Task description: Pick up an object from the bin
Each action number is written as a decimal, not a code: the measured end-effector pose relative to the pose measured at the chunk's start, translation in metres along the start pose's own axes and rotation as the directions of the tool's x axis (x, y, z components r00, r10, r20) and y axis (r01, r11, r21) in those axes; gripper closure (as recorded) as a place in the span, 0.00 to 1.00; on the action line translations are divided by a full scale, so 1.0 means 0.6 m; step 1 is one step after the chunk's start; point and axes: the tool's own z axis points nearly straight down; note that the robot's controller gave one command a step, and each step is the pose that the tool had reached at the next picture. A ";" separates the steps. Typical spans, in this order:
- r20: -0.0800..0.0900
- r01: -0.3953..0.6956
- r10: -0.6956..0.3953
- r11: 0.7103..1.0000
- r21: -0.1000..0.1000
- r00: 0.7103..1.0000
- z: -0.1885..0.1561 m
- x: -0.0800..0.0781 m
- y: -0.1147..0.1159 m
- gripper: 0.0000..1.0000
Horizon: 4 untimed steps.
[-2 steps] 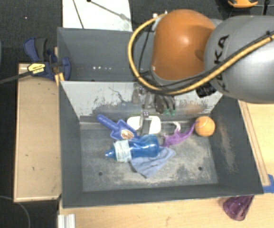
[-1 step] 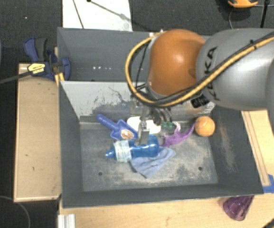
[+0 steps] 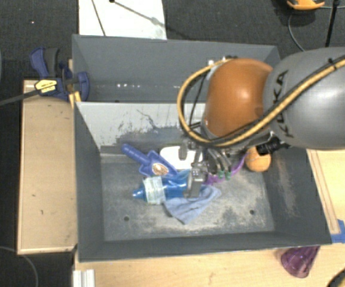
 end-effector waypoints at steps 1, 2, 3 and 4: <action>0.011 -0.032 0.032 0.999 0.000 0.999 0.005 -0.005 -0.026 0.00; 0.007 0.166 -0.166 0.986 0.000 0.986 0.047 -0.002 -0.014 0.00; 0.008 0.279 -0.279 0.960 0.002 0.960 0.081 -0.010 -0.033 0.00; 0.008 0.060 -0.060 0.998 -0.001 0.998 0.108 -0.004 -0.036 0.00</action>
Offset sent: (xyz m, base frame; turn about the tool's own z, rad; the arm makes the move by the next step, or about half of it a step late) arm -0.0028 -0.0059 -0.0516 -0.3005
